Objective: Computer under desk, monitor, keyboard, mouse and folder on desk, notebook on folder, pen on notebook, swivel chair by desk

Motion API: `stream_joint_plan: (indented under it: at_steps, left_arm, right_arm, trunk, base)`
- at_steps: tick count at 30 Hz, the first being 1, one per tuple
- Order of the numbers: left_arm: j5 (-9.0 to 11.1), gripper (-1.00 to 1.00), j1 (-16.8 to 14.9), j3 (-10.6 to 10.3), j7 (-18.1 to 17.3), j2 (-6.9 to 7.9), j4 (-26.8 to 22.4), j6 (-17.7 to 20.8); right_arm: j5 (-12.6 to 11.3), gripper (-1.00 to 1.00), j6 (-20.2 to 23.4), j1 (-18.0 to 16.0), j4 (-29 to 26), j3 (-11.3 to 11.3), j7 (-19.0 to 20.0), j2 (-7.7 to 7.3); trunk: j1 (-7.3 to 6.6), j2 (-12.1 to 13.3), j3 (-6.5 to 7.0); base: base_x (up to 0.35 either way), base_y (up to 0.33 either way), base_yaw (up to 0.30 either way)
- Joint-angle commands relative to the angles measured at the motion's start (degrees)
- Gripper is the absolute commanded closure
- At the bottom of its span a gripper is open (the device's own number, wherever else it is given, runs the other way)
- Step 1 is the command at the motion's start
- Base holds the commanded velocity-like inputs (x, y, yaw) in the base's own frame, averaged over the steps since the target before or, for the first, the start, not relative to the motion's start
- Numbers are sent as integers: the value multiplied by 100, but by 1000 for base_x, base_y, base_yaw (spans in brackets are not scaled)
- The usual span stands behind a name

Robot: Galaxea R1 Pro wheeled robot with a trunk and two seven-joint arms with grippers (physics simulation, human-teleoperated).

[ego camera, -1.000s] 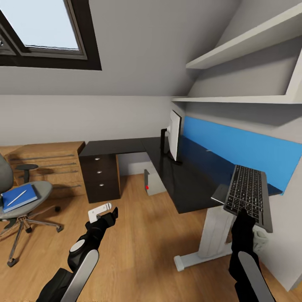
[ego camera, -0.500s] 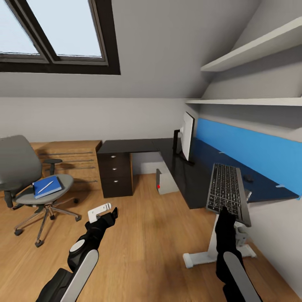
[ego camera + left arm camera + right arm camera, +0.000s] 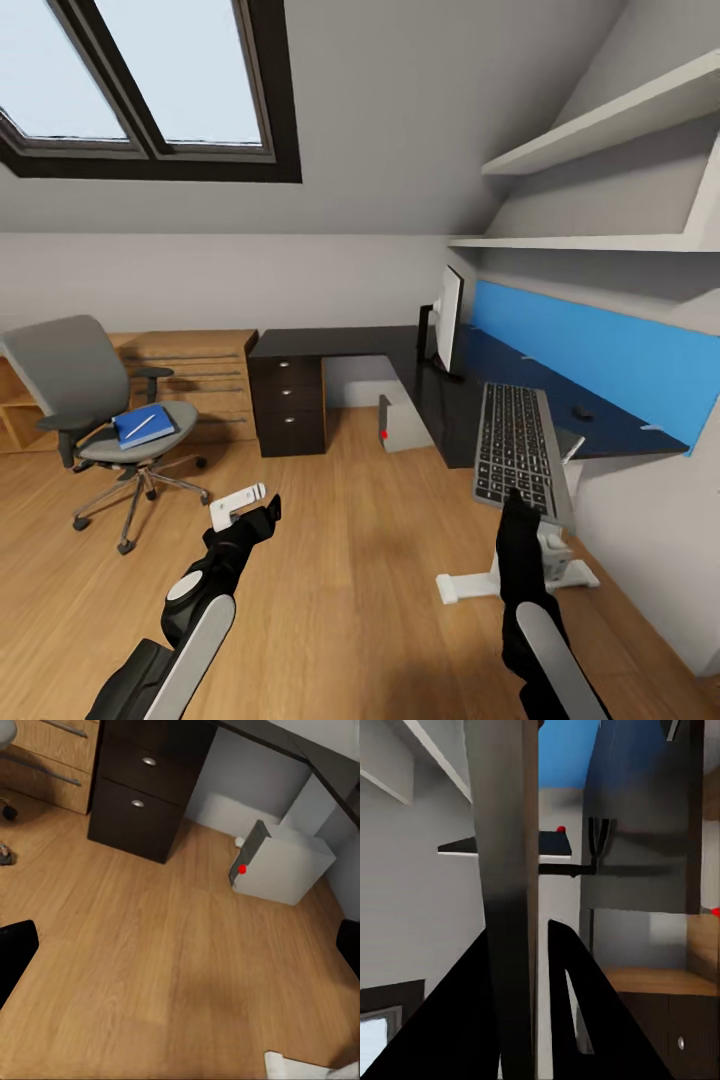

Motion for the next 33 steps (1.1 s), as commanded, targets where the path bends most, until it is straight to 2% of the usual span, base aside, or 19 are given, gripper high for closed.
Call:
stream_joint_plan:
  at_steps: [1,13,16,19,22,26,29,33]
  left_arm:
    - [29,-100,-5,-37,48,4,-9,14]
    - [10,-100,-4,-60,48,-3,-4,13]
    - [8,-100,-3,-61,49,-3,-1,13]
    - [7,-100,-4,-65,49,-5,0,13]
    - [7,-100,-4,-68,48,-6,0,13]
    - [6,-100,-5,-70,48,-5,0,13]
    - [6,-100,-6,-79,49,-10,0,17]
    - [6,-100,-4,-85,46,-7,0,16]
  right_arm:
    - [139,100,-51,-4,10,148,22,18]
    - [162,100,-19,-4,13,287,-80,22]
    - [167,100,-10,-4,9,499,-178,0]
    - [210,100,1,-4,7,805,-251,-22]
    - [244,100,52,-4,10,923,-276,-29]
    - [259,100,449,-4,12,967,-349,-46]
    - [265,100,1022,-6,18,958,-564,-72]
    - [273,100,1569,-11,22,932,-848,-84]
  trunk:
    - [-3,-4,-6]
    - [-3,-4,39]
    - [-3,-4,53]
    - [-3,-4,67]
    - [-3,-4,81]
    - [-3,-4,100]
    - [-3,-4,114]
    - [-3,-4,132]
  base:
    - [-23,0,0]
    - [-3,0,173]
    - [0,0,216]
    - [0,0,217]
    - [0,0,217]
    - [0,0,217]
    - [0,0,220]
    - [0,0,230]
